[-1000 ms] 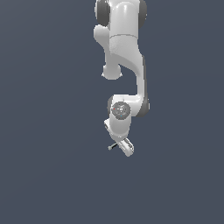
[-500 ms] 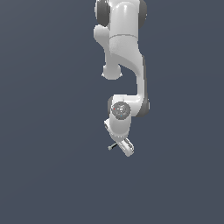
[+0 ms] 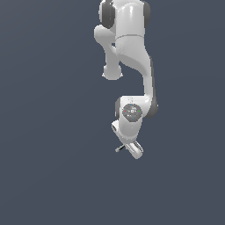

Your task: Pick up the object and move it to a goal position.

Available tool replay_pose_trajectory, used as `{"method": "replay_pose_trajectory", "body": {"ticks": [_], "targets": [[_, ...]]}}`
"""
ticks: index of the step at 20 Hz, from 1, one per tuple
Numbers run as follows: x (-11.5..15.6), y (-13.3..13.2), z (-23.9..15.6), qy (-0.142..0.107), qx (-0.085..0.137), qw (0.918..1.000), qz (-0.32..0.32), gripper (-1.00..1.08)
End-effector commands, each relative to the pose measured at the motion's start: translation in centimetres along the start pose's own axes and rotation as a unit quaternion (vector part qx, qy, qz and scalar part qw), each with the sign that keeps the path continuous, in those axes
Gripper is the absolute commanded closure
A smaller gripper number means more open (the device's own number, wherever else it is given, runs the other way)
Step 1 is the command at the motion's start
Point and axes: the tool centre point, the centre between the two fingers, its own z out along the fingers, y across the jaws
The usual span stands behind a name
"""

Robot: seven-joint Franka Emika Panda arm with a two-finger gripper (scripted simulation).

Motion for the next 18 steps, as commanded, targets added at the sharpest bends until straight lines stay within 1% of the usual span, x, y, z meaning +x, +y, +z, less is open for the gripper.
{"method": "replay_pose_trajectory", "body": {"ticks": [1, 5, 9, 13, 18], "targets": [[-1.3, -1.5, -0.2, 0.0, 0.0, 1.0, -0.001, 1.08], [-2.9, -3.6, -0.5, 0.0, 0.0, 1.0, -0.001, 1.08], [-3.9, -4.9, -0.7, 0.0, 0.0, 1.0, -0.001, 1.08], [-4.2, -5.4, -0.7, 0.0, 0.0, 1.0, -0.001, 1.08], [-4.0, -5.3, -0.7, 0.0, 0.0, 1.0, -0.001, 1.08]]}}
